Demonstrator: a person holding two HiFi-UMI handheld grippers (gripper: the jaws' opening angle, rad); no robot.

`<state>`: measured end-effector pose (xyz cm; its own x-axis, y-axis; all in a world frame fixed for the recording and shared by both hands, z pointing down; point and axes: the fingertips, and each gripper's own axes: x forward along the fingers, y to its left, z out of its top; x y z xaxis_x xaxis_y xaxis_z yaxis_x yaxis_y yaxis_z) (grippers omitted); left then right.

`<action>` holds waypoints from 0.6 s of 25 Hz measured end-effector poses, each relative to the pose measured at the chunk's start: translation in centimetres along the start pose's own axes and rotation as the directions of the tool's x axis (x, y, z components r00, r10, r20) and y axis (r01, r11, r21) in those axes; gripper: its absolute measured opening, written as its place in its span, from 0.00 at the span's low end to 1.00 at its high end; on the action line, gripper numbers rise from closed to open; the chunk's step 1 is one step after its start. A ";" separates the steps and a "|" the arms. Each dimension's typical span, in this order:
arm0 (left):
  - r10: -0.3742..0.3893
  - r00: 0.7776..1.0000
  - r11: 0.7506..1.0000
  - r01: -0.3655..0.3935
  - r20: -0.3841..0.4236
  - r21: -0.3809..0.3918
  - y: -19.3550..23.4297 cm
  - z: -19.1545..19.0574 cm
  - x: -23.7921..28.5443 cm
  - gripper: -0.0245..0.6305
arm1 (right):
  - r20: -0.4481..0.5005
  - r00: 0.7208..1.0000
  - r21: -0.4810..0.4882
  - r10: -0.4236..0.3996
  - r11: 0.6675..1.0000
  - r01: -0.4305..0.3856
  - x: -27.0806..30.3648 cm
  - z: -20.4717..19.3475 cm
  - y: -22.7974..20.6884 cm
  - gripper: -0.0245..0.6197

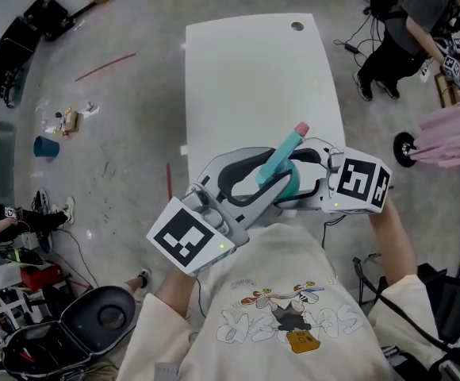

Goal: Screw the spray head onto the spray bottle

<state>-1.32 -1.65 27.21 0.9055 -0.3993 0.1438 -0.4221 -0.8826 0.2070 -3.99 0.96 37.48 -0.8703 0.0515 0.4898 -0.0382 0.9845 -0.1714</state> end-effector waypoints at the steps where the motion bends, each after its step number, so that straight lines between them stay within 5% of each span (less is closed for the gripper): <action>1: -0.045 0.999 0.998 0.045 0.015 -0.031 -0.3 0.1 -0.2 0.24 | 0.017 1.000 -0.010 0.010 1.000 -0.010 0.1 0.2 0.3 0.62; 3: -0.149 0.988 0.986 0.152 0.047 -0.070 -1.2 0.3 -0.4 0.25 | 0.047 0.998 -0.032 0.049 0.998 -0.048 0.1 0.5 1.2 0.62; 7: -0.290 0.957 0.957 0.290 0.000 -0.003 -3.3 0.2 -0.8 0.24 | 0.063 0.985 -0.100 0.159 0.983 -0.152 -0.3 0.5 3.3 0.62; 9: -0.410 0.912 0.912 0.410 -0.024 0.010 -4.8 0.1 -1.2 0.24 | 0.072 0.971 -0.138 0.229 0.966 -0.218 -0.8 0.5 4.8 0.62; 13: -0.629 0.774 0.773 0.632 -0.067 0.055 -7.1 -0.5 -2.5 0.25 | 0.029 0.938 -0.182 0.346 0.924 -0.335 -0.9 0.1 7.3 0.62; 15: -0.669 0.739 0.735 0.673 -0.076 0.082 -7.8 -0.5 -2.5 0.25 | 0.017 0.926 -0.194 0.377 0.910 -0.367 -1.0 0.1 8.1 0.62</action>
<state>-0.32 6.39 25.75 0.9485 0.3140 0.0415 0.3030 -0.9377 0.1698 -3.45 8.84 35.48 -0.8286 0.4161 0.3745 0.3799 0.9093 -0.1698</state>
